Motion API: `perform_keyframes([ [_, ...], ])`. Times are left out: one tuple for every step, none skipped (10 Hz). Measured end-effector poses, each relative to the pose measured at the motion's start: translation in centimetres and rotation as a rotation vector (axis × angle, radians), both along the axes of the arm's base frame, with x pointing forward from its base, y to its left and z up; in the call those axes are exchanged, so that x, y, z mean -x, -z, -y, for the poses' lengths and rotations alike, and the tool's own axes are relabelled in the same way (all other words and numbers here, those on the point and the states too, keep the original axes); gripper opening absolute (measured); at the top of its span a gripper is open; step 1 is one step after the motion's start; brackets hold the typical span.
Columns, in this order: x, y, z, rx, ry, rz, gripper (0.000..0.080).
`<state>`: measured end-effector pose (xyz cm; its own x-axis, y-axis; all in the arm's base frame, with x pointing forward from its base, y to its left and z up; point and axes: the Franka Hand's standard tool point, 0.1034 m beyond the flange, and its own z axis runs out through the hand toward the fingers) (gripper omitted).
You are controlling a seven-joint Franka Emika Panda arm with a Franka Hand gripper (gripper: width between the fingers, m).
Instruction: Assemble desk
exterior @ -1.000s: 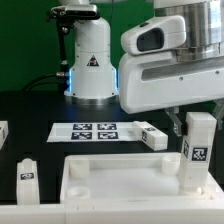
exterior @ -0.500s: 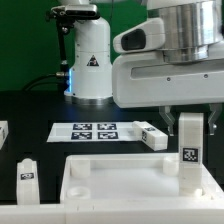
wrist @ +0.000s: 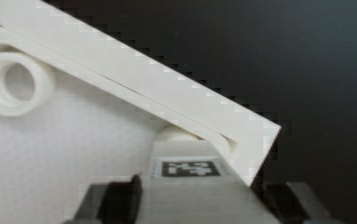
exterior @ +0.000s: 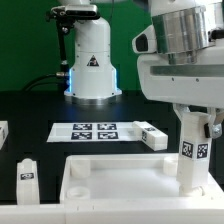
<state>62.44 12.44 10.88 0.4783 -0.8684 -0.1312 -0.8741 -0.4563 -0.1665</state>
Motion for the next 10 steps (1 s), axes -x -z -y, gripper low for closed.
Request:
perform_keyframes([
  [0.0,0.0,0.0,0.001,-0.005,0.001,0.0290],
  [0.0,0.0,0.0,0.013,-0.107,0.021,0.0496],
  [-0.3,0.0,1.0,0.036,-0.327,0.074,0.0606],
  [-0.3,-0.3,1.4,0.065,-0.529,0.087,0.0606],
  [-0.5,-0.8,1.0,0.099,-0.688,0.089,0.0641],
  [-0.6,-0.7,0.9,0.104,-0.757,0.112,0.0641],
  [-0.6,-0.7,1.1,0.110,-0.820,0.122,0.0648],
  [-0.6,-0.6,1.1,0.120,-0.936,0.140,0.0648],
  [-0.6,-0.6,1.3,0.152,-1.151,0.154,0.0649],
  [-0.8,-0.7,1.4,0.189,-1.355,0.152,0.0649],
])
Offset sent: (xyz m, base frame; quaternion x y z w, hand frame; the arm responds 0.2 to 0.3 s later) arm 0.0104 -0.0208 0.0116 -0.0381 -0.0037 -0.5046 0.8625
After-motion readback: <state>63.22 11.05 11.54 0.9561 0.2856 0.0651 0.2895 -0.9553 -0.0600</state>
